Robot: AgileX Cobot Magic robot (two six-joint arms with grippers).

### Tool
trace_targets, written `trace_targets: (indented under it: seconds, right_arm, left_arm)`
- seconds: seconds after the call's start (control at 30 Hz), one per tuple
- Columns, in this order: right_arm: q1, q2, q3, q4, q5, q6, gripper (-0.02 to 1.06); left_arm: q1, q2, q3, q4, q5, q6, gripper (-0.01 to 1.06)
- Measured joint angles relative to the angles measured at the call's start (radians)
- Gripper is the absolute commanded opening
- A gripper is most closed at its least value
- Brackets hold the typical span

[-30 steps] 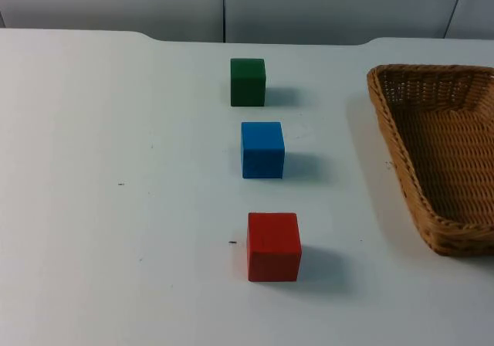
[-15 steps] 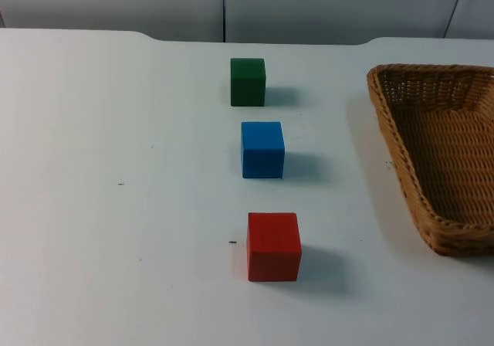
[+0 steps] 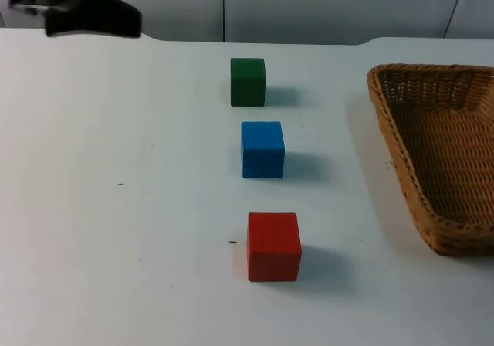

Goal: Pick up the basket with the left hand and place the blue cube into the basket with the right hand.

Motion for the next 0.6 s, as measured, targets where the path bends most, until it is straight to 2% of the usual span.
trace_targets:
  seconds: [0.33, 0.6]
  right_arm:
    - [0.0, 0.0, 0.0, 0.002, 0.0, -0.009, 1.04]
    - [0.0, 0.0, 0.0, 0.002, 0.0, -0.011, 1.04]
  left_arm:
    - [-0.169, 0.328, -0.216, -0.005, -0.028, -0.014, 1.05]
    - [-0.226, 0.481, -0.337, -0.005, -0.029, -0.074, 1.05]
